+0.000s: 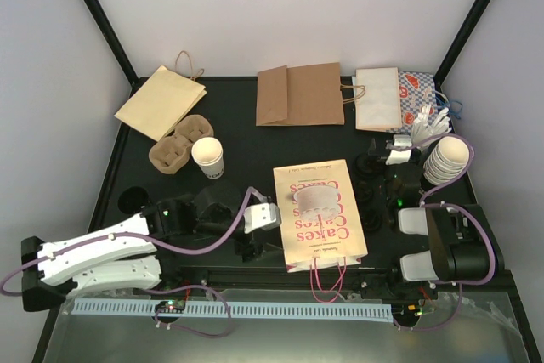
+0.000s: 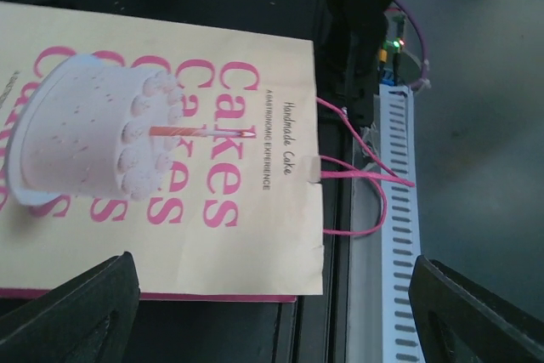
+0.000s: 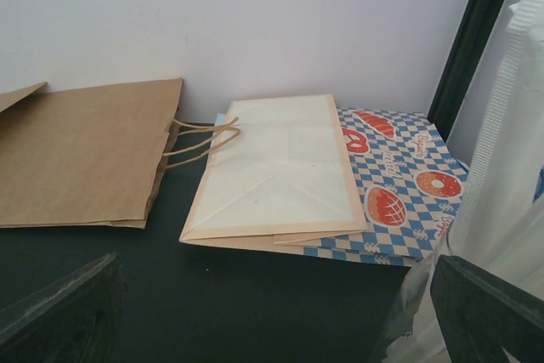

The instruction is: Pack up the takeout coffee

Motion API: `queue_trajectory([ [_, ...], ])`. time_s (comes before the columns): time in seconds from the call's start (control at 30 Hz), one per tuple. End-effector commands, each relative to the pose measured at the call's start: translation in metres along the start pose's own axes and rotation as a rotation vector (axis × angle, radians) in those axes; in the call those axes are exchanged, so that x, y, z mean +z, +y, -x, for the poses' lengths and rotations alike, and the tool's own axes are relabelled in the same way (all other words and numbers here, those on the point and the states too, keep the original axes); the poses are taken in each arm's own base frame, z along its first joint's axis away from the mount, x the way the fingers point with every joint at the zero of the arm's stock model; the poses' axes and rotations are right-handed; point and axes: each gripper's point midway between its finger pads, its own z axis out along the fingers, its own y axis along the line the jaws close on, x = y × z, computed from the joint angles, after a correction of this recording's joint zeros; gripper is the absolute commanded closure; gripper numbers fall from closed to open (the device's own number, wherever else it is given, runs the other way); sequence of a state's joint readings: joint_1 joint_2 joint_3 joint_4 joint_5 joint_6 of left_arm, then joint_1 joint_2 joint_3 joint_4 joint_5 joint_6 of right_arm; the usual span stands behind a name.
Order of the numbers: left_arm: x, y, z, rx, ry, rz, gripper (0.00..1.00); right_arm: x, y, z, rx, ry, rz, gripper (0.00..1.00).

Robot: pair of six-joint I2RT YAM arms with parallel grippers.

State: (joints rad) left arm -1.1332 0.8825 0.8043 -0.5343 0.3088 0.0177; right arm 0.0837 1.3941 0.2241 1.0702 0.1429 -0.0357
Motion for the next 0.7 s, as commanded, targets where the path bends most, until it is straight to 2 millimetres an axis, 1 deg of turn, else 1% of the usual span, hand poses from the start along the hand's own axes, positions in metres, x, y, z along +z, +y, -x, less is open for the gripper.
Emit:
queue_trajectory([
  [0.0, -0.006, -0.010, 0.017, 0.188, -0.047, 0.025, 0.11, -0.006, -0.005, 0.022, 0.006, -0.067, -0.010, 0.00],
  [0.07, -0.001, -0.016, 0.016, 0.252, -0.048, 0.024, 0.11, -0.012, 0.000, 0.026, 0.002, -0.046, 0.008, 0.00],
  [0.13, 0.004, -0.026, 0.014, 0.336, -0.048, -0.015, 0.13, -0.010, -0.003, 0.028, 0.059, 0.046, -0.005, 0.00],
  [0.2, 0.011, -0.030, 0.012, 0.393, -0.036, -0.018, 0.13, -0.012, -0.006, 0.032, 0.132, 0.119, -0.021, 0.00],
  [0.27, 0.018, -0.036, 0.011, 0.458, -0.026, -0.036, 0.14, -0.021, -0.007, 0.038, 0.206, 0.159, -0.025, 0.00],
  [0.33, 0.024, -0.042, 0.009, 0.527, -0.016, -0.055, 0.17, -0.030, -0.008, 0.037, 0.296, 0.207, -0.038, 0.00],
  [0.4, 0.030, -0.049, 0.005, 0.613, -0.008, -0.076, 0.20, -0.042, -0.010, 0.031, 0.388, 0.271, -0.058, 0.00],
  [0.47, 0.034, -0.049, 0.005, 0.660, -0.004, -0.068, 0.22, -0.052, -0.010, 0.022, 0.463, 0.327, -0.079, 0.00],
  [0.53, 0.039, -0.049, 0.007, 0.699, -0.003, -0.066, 0.24, -0.060, 0.003, 0.021, 0.472, 0.385, -0.007, 0.00],
  [0.67, 0.047, -0.058, 0.000, 0.821, 0.009, -0.126, 0.33, -0.075, 0.013, 0.009, 0.509, 0.508, 0.026, 0.00],
])
